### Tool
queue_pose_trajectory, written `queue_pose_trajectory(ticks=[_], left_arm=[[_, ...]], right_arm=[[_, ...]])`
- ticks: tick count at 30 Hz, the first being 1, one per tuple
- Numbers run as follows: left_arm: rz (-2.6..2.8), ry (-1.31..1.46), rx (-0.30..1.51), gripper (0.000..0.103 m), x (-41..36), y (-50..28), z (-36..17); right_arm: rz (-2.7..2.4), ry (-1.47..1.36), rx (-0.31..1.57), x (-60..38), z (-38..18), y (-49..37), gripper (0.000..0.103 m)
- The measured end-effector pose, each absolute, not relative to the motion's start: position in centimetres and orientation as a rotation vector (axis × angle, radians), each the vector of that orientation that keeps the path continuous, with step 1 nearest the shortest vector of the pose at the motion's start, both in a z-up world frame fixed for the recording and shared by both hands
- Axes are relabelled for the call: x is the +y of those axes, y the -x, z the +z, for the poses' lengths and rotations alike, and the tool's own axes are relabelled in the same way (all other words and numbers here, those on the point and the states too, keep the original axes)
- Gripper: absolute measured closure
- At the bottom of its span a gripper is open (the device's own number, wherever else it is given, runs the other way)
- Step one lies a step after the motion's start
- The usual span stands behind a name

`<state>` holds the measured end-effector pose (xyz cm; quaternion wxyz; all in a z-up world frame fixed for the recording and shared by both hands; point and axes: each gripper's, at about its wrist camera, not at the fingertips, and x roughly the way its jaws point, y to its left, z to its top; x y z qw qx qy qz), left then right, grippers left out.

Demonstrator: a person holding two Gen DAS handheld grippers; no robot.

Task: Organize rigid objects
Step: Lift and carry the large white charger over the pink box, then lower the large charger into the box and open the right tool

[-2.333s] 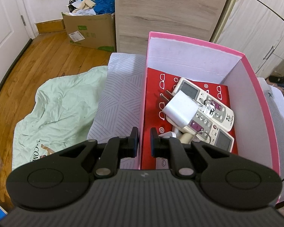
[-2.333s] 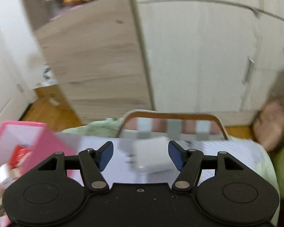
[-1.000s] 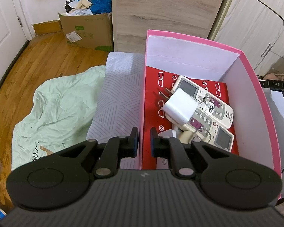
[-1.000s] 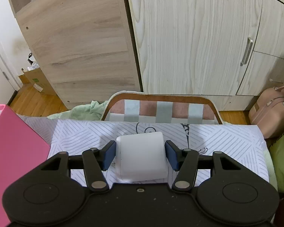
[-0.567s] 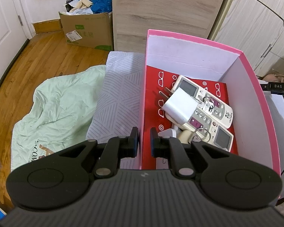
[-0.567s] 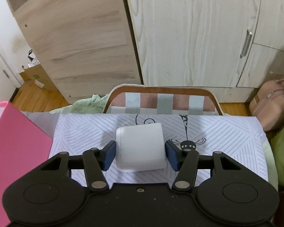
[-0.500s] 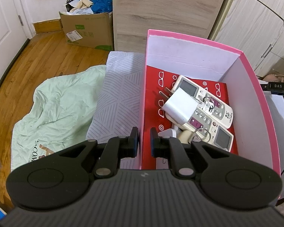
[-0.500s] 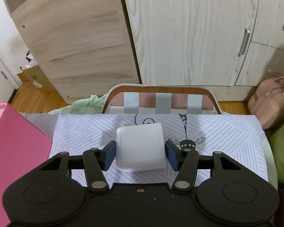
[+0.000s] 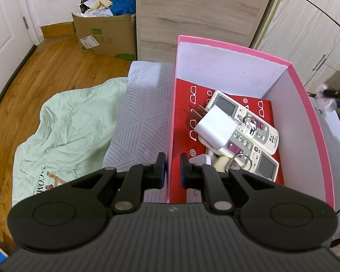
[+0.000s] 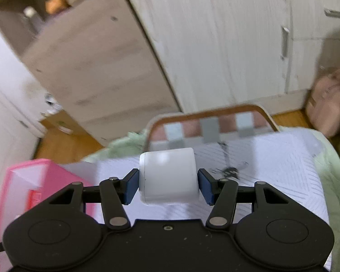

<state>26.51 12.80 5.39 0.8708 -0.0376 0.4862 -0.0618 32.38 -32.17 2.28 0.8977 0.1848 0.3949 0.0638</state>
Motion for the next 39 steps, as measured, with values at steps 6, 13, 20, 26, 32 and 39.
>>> queue_pose_trajectory(ticks=[6,13,20,26,32,39], left_arm=[[-0.126,0.073,1.016,0.093,12.5,-26.4,5.4],[-0.133,0.082,1.016,0.093,12.6,-26.4,5.4],[-0.144,0.096,1.016,0.093,13.1,-26.4,5.4],[-0.157,0.116,1.018,0.093,13.6,-26.4,5.4],[-0.164,0.109,1.013,0.093,13.6,-26.1,5.3],[-0.173,0.109,1.011,0.093,13.6,-25.9,5.4]], right_arm=[[0.321,-0.364,0.717,-28.5,6.8,-30.2,0.042],[0.525,-0.237,0.671,-21.5,9.9,-27.1,0.042],[0.708,-0.081,0.759,-14.0,9.0,-25.1,0.042],[0.643,0.127,0.783,-9.5,5.8,-25.3,0.042],[0.624,0.18,0.876,-7.9,4.2,-26.4,0.042],[0.552,0.213,0.941,-7.1,2.3,-27.3,0.042]])
